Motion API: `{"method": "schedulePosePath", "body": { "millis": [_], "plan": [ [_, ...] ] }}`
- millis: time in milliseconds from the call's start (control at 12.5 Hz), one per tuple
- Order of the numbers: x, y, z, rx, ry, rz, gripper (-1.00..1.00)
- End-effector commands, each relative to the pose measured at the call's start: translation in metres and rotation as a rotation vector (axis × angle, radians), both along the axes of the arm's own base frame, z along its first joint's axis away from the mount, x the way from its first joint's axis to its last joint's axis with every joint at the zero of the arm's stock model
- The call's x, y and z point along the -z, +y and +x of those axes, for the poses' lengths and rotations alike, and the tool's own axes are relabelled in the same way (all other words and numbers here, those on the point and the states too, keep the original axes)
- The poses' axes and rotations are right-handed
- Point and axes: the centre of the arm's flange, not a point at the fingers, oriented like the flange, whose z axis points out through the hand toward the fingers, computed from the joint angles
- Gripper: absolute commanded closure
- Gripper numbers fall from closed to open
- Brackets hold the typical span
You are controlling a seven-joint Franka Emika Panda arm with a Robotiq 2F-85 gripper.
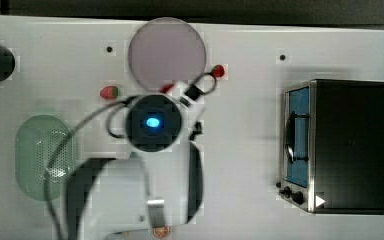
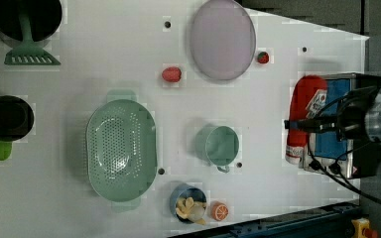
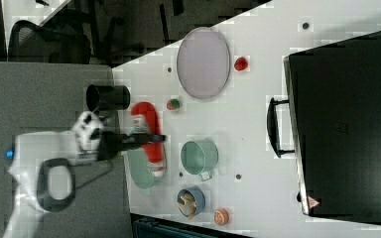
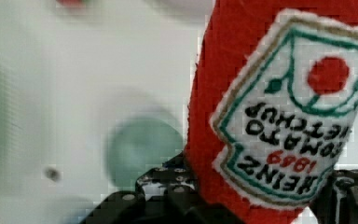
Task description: Pick Ketchup from the table and place it in strainer.
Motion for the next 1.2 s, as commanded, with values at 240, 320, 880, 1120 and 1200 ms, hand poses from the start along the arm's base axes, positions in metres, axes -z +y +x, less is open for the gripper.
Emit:
{"method": "schedulePosePath", "body": {
  "millis": [240, 320, 880, 1120, 1200],
  "plan": [
    [0.005, 0.15, -0.029, 0.097, 0.039, 0.032, -0.26],
    [0.013, 0.174, -0.037, 0.142, 0.047, 0.03, -0.26],
    [0.119, 0.294, -0.052, 0.271, 0.031, 0.241, -0.26],
    [0.177, 0.309, -0.053, 0.294, 0.079, 0.294, -0.54],
    [0.19, 0.315, -0.054, 0.295, 0.089, 0.309, -0.76]
  ]
}}
